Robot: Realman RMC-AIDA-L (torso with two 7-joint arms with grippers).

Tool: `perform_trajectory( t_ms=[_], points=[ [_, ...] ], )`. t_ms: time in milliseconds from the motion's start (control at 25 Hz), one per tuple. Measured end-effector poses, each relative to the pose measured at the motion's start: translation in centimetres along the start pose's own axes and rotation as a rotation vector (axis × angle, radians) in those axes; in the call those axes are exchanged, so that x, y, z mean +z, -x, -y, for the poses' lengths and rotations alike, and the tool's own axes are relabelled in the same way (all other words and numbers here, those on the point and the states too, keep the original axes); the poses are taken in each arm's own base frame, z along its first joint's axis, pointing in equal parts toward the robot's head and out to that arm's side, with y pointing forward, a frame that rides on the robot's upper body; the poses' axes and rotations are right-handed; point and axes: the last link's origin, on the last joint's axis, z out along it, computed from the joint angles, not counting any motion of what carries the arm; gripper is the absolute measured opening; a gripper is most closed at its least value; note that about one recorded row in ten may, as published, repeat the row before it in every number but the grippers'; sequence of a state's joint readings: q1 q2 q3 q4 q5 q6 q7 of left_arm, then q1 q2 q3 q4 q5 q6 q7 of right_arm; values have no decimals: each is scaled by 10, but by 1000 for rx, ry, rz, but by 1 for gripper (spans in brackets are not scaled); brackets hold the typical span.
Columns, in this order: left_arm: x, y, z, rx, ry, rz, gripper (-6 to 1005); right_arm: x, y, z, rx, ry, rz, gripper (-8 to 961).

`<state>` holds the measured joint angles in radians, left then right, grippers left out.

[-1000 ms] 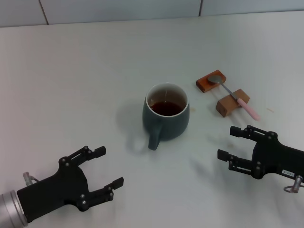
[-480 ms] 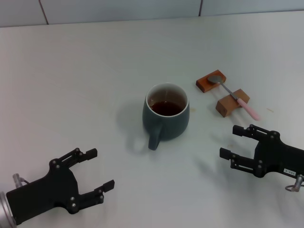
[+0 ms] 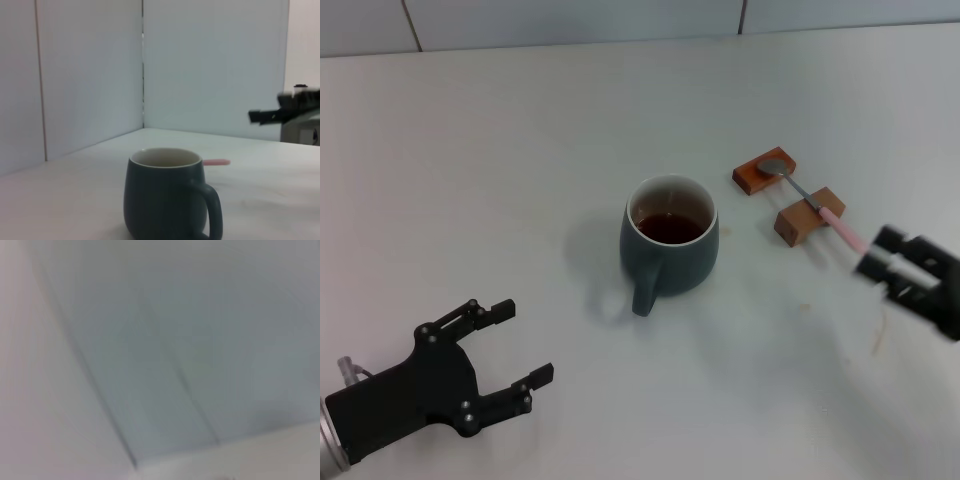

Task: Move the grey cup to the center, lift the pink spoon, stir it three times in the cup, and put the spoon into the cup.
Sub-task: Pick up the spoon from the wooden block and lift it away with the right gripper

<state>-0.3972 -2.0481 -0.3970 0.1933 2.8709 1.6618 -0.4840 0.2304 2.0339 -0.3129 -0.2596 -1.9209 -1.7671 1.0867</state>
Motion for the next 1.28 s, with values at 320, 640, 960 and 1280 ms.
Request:
perform_trajectory(
  t_ms=[320, 640, 960, 1280],
  points=[
    [-1, -2, 2, -10, -21, -21, 829, -24, 11, -1, 590, -40, 209, 746],
    [-3, -4, 0, -11, -27, -39, 829, -35, -3, 17, 1011, -179, 246, 739],
    [-7, -4, -2, -16, -40, -54, 829, -19, -17, 23, 1102, -237, 177, 733],
    [-7, -5, -2, -18, -42, -62, 829, -8, -24, 30, 1111, -291, 166, 726]
  ],
)
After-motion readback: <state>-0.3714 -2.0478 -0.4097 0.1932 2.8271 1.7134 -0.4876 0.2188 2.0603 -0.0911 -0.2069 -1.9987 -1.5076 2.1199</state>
